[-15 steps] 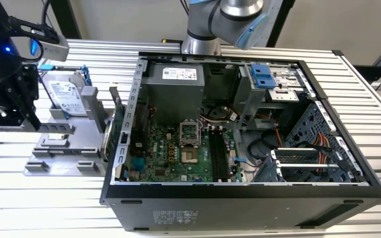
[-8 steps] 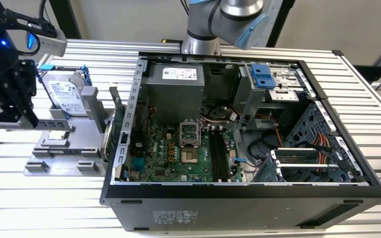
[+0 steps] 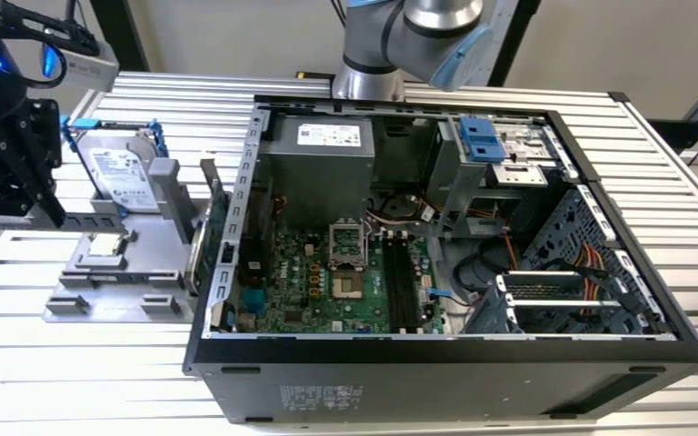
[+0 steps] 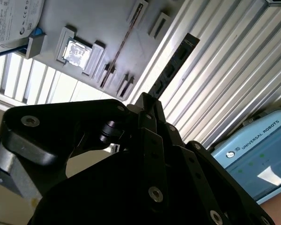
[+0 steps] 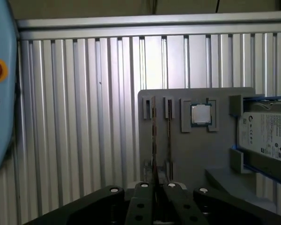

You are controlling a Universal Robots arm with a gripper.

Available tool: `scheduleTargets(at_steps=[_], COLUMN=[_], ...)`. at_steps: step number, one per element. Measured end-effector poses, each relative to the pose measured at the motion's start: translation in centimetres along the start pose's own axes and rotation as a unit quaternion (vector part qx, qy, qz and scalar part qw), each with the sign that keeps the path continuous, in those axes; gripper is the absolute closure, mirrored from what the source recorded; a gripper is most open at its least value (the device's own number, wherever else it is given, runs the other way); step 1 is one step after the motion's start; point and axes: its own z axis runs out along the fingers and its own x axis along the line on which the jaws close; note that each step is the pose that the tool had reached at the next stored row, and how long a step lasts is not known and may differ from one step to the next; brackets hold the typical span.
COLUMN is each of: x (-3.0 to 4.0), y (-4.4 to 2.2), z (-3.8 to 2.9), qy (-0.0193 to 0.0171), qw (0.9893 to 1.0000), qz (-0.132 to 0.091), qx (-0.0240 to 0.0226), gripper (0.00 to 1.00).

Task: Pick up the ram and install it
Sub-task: 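Pick up the ram and move it above insertion slot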

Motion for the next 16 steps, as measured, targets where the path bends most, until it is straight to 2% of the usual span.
scheduleTargets(at_steps=[13,16], x=[0.00,-0.08], y=[0.04,0.05], z=[-1.86,-2.05], qy=[0.0001,0.0000], qw=[1.0000,1.0000], qz=[-0.002,-0.005], qx=[0.0000,0.0001], gripper=[1.00,1.00])
